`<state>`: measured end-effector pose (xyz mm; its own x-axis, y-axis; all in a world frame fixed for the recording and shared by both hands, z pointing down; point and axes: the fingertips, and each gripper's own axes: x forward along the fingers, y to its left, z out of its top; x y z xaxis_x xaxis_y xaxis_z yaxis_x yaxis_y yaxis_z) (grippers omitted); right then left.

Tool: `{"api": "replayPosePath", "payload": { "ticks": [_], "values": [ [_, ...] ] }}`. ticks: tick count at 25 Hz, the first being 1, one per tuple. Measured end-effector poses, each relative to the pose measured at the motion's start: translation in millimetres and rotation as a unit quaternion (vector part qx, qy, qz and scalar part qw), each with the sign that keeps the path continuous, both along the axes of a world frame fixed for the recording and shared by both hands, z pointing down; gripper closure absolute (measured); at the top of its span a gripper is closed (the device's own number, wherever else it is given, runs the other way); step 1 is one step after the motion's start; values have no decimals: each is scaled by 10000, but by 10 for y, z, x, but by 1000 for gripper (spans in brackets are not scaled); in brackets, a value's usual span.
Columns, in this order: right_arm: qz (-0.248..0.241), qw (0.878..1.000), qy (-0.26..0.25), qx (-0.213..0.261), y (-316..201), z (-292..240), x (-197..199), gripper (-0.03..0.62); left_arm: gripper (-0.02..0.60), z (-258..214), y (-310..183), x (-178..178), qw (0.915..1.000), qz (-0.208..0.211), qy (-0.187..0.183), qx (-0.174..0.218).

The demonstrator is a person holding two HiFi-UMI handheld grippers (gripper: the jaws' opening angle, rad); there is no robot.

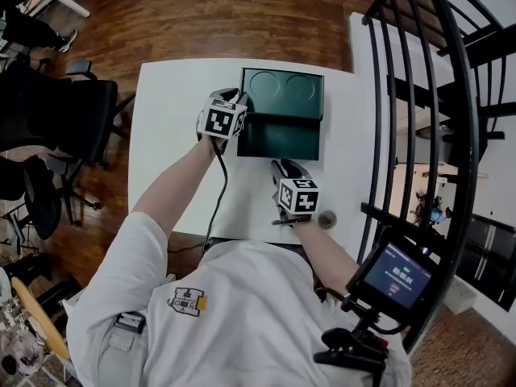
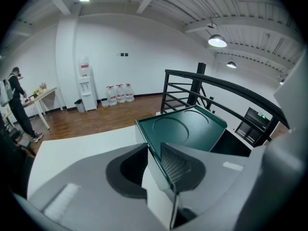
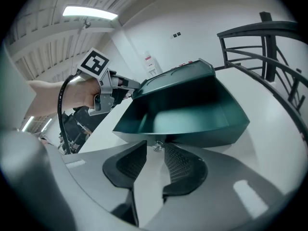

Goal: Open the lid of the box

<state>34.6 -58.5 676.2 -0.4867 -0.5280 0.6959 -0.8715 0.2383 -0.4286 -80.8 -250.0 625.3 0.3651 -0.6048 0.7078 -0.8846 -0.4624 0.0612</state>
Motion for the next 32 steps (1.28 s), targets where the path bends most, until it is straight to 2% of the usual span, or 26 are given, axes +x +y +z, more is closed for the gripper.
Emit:
{"api": "replayPosePath", "payload": {
  "ticks": [2,4,7,8,9,11,15,18,23,32],
  "values": [
    [97,9998,-158,122,20,-96,24,458,497,-67,76,-45,9999,-32,129,30],
    [173,9989,-275,347,86,-247,77,457,497,-191,266,-136,9987,-156,483,77],
    [321,9967,-375,649,335,-440,222,519,504,-337,895,-249,9913,-181,1305,31],
    [403,9962,-327,697,452,-471,297,545,539,-340,1171,-263,9885,-95,1512,-13],
    [495,9959,-251,711,579,-484,380,567,581,-319,1453,-263,9863,13,1651,-64],
    [670,9953,-128,683,831,-469,529,581,581,-240,1970,-212,9828,189,1820,-255],
    [846,9950,-64,531,1260,-340,654,594,581,89,2742,-92,9791,327,1836,-810],
    [781,9958,-69,479,1439,-265,588,594,581,190,3045,-11,9796,459,1747,-878],
    [527,9964,-78,657,1353,-296,492,595,581,111,3069,126,9800,689,1757,-625],
    [308,9964,-122,785,1248,-409,561,595,581,31,3063,194,9821,604,1702,-531]
  ]
}}
